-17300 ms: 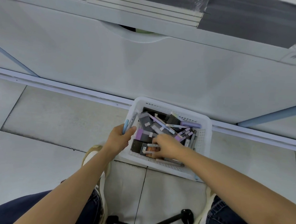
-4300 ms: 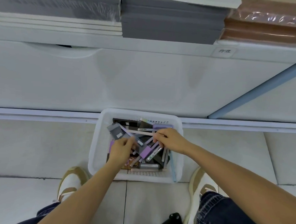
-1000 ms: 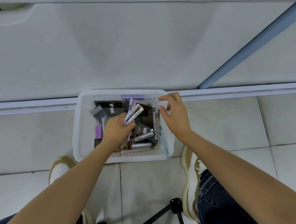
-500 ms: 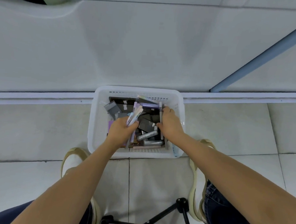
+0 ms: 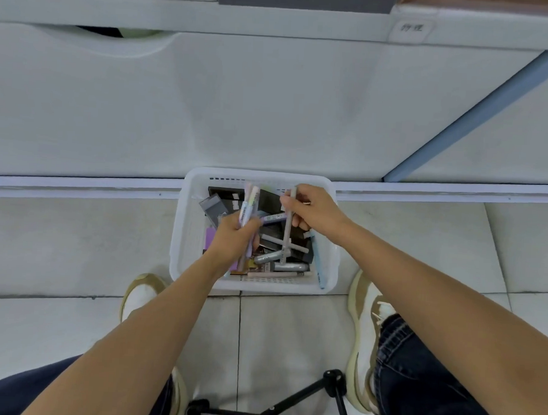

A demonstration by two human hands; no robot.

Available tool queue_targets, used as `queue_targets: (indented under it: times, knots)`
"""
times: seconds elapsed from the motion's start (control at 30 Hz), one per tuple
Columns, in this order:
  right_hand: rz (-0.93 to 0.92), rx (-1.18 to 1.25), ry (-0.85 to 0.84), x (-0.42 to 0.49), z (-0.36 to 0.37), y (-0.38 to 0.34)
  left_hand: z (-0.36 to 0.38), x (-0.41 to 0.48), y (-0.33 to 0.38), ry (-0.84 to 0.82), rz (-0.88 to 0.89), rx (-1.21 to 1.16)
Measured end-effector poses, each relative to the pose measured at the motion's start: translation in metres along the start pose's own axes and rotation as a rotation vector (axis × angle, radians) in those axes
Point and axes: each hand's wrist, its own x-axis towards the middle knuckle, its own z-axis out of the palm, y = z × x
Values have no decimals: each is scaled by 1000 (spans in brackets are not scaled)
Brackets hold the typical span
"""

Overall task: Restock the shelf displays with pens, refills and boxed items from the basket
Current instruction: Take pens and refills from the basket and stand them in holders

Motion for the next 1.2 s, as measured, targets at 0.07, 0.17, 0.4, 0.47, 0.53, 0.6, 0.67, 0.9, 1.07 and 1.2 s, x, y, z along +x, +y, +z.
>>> queue_targets:
  times: [0.07,0.17,0.4,0.47,0.53,0.6,0.67,0.9,1.07,1.2]
  knots:
    - [-50,118,-18,-4,5,-7,4,-7,7,-53,20,-28]
    - [-83,222,-19,-9,13,-14,5,-15,17,-98,51,20]
    - [41,-437,42,-17,29,27,-15,-25,8,124,-11,12]
    - [51,-701,7,-17,34,44,-18,-26,5,151,-33,39]
    - [57,-778,2,-17,39,51,-19,-25,3,177,-51,82]
    - [62,-816,4,-15,39,52,-19,-24,3,216,-71,115]
    - [54,-838,-30,-13,37,51,-20,-24,4,267,-74,97]
    - [-63,-126,-196,-26,7,-10,-17,-35,37,334,16,-30]
    - [-266,203,-147,-48,-21,-92,-5,-56,95,304,195,-88]
    - [-417,217,-78,-80,-42,-145,-3,-82,147,249,408,-87]
